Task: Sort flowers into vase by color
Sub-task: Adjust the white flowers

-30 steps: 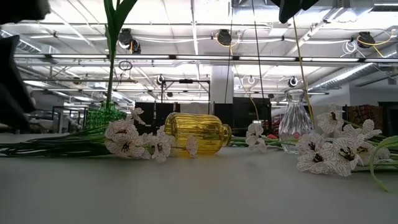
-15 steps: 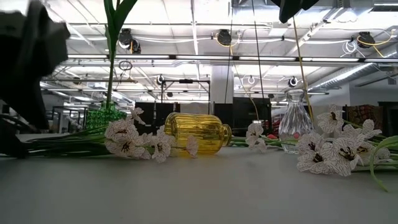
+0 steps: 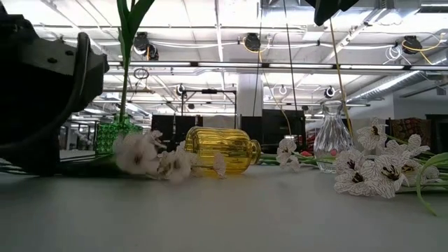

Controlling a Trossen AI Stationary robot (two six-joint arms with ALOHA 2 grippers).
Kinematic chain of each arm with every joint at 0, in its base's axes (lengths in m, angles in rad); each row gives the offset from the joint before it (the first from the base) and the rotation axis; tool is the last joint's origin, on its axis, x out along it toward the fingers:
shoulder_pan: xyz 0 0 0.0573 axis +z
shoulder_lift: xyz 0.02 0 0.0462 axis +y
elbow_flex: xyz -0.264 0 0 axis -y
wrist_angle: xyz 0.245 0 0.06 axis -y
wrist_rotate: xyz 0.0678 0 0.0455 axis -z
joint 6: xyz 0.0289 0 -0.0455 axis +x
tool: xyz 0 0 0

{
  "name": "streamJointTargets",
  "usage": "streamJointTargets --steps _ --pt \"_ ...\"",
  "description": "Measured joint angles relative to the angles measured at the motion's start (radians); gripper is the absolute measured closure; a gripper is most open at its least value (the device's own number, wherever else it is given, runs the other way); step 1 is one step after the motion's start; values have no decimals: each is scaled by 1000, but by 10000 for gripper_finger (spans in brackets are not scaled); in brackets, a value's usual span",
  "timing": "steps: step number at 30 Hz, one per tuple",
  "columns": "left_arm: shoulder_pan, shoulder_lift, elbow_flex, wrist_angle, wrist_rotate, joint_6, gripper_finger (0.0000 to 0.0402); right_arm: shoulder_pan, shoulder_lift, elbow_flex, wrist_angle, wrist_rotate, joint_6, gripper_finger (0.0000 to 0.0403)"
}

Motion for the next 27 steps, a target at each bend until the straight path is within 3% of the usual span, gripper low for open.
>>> streamJointTargets --steps 3,7,14,19,22,27 --pt "-1 1 33 13 1 -3 392 0 0 0 0 0 1 216" --pt "-12 2 98 13 12 -6 385 0 0 0 0 0 3 216" --pt "-15 2 211 -14 149 -124 384 12 0 0 0 0 8 216" --pt "-27 2 250 -46 175 -160 381 22 0 0 0 -4 34 216" --pt "-36 2 252 -79 192 -189 359 32 0 0 0 -4 49 216" --pt "-50 2 252 -137 233 -228 290 49 0 0 7 -4 49 216"
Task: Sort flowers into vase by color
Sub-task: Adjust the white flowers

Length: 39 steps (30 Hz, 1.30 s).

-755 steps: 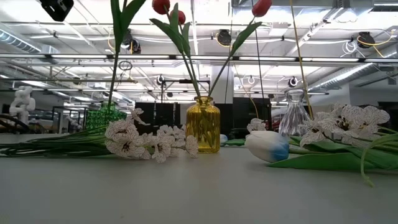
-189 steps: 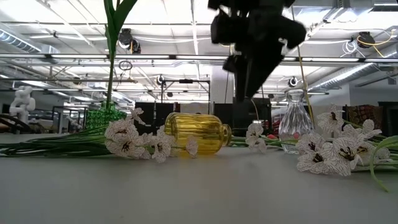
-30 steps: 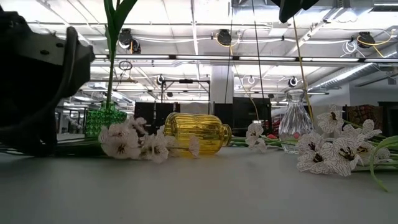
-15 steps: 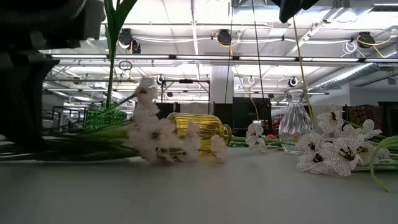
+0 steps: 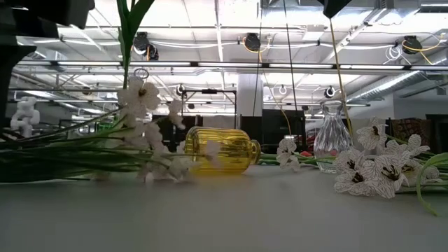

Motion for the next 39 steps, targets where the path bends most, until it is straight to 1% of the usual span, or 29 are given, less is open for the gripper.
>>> streamJointTargets --steps 4,6,9,10,12,15,17,19,20,21,22,25,28,30,32,35,37,39 --pt "-12 0 0 -20 1 -21 239 19 0 0 38 0 -47 216" --pt "-22 0 10 -17 24 -35 223 35 -7 0 111 -5 -116 216" --pt "-37 0 49 -11 74 -39 213 60 -32 0 266 -46 -208 221" --pt "-45 0 71 -12 78 -42 213 69 -40 1 309 -52 -223 224" --pt "-62 0 127 -7 59 -35 213 80 -45 2 339 -51 -224 232" --pt "-82 0 217 -14 -39 -28 213 87 -38 -9 294 -47 -186 245" --pt "-85 0 268 -16 -172 -25 213 87 -35 -37 274 -44 -161 253" --pt "-79 0 303 -4 -353 16 213 87 -34 -85 271 -44 -145 261" --pt "-73 -1 308 28 -437 54 213 86 -33 -111 269 -44 -143 264" --pt "-65 -1 308 80 -491 111 213 86 -33 -136 267 -44 -145 268" --pt "-54 -1 307 142 -509 186 213 84 -33 -160 268 -44 -151 271" --pt "-6 -1 295 342 -490 419 213 68 -32 -207 269 -44 -163 281" --pt "57 -1 283 480 -490 551 213 44 -32 -225 264 -42 -161 291" --pt "101 -1 282 496 -491 565 213 31 -32 -225 253 -45 -146 298" --pt "145 6 282 487 -500 543 213 24 -34 -225 231 -48 -127 305" --pt "201 34 281 466 -511 554 213 25 -45 -225 191 -50 -93 313" --pt "229 59 281 467 -498 588 212 31 -50 -224 165 -53 -71 316" --pt "245 82 280 464 -500 591 208 41 -54 -225 142 -53 -41 318"
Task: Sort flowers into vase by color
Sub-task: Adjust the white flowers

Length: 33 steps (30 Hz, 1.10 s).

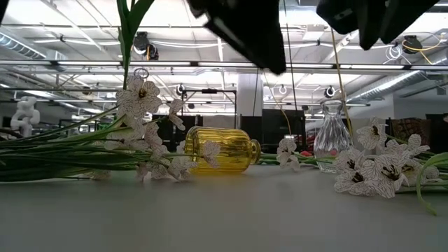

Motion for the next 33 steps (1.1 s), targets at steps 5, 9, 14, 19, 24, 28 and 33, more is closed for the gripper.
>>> streamJointTargets --steps 5,9,14,19,24,28,33 --pt "22 35 0 -64 -18 -100 165 23 -9 0 -8 0 41 319" --pt "22 35 -14 -111 -29 -172 117 42 -10 0 -14 1 65 319" --pt "-21 36 -22 -176 -70 -262 94 54 -13 0 -20 1 79 319" --pt "-116 35 -21 -185 -127 -344 103 53 -13 0 -19 5 85 319" --pt "-229 35 -40 -258 -263 -535 114 53 -13 0 -20 5 101 319" --pt "-294 35 -69 -457 -353 -810 116 53 -13 0 -17 5 101 319" --pt "-341 32 -118 -666 -347 -1120 117 53 -13 0 -15 5 94 319"
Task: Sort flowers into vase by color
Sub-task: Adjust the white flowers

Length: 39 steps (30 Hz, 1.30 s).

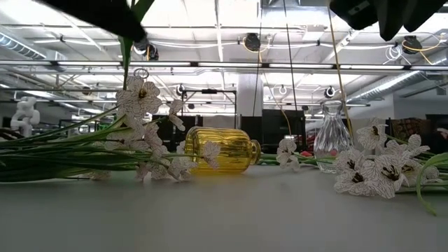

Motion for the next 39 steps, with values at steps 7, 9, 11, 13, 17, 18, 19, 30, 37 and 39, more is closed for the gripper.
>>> streamJointTargets --steps 7,9,11,13,17,18,19,30,37,39 --pt "1 -27 -172 92 10 -122 117 -1 0 0 19 0 -25 319" --pt "12 -27 -191 92 8 -160 117 -1 0 1 28 0 -31 319" --pt "27 -27 -194 94 8 -162 117 -1 0 0 37 0 -41 319" --pt "52 -27 -190 122 7 -129 117 -1 0 1 53 0 -55 319" --pt "102 -28 -179 290 29 61 117 -2 0 1 74 1 -73 319" --pt "114 -28 -179 346 45 111 117 -2 0 1 75 1 -75 319" --pt "125 -28 -179 399 64 162 117 -2 0 1 75 1 -76 319" --pt "140 -29 32 510 143 550 117 -39 29 1 173 303 -136 319" --pt "68 -30 155 326 157 520 117 -145 116 2 382 178 -217 299" --pt "40 -30 165 280 177 480 117 -186 148 1 384 144 -246 277"
